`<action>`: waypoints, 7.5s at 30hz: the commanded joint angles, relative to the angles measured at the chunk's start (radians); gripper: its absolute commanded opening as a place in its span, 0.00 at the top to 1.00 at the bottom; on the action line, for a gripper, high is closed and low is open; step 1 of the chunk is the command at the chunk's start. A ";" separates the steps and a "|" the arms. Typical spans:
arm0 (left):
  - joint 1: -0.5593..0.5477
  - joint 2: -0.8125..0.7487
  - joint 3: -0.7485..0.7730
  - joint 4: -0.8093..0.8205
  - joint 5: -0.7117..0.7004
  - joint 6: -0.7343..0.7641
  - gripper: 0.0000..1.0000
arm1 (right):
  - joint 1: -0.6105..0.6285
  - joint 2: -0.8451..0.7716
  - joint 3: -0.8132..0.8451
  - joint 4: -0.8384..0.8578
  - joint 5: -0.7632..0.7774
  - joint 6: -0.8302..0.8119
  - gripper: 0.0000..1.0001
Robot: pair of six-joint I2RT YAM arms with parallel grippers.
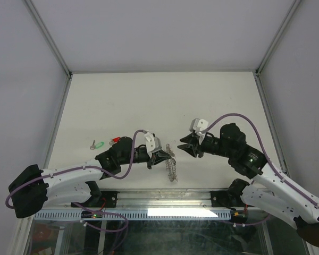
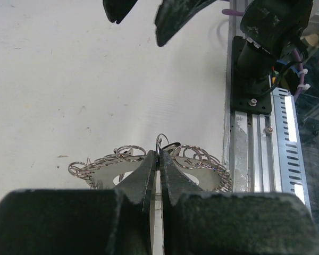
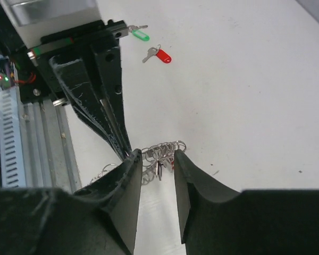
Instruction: Put the keys on the keyring
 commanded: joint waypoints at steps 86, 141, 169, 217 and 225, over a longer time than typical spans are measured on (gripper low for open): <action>0.123 0.110 -0.239 0.908 -0.008 -0.354 1.00 | -0.185 0.237 -0.227 0.605 -0.342 0.993 0.92; 0.125 0.120 -0.185 0.874 0.125 -0.352 1.00 | -0.185 -0.082 -0.236 0.510 -0.298 0.279 0.65; 0.129 0.208 -0.123 0.921 0.258 -0.371 1.00 | -0.138 0.117 -0.030 0.137 -0.475 -0.108 0.72; 0.136 0.017 0.069 0.096 0.248 0.080 0.66 | 0.041 0.470 0.464 -0.615 -0.097 -0.101 1.00; 0.136 0.017 0.095 0.000 0.314 0.115 0.68 | 0.060 0.525 0.558 -0.697 -0.060 -0.041 1.00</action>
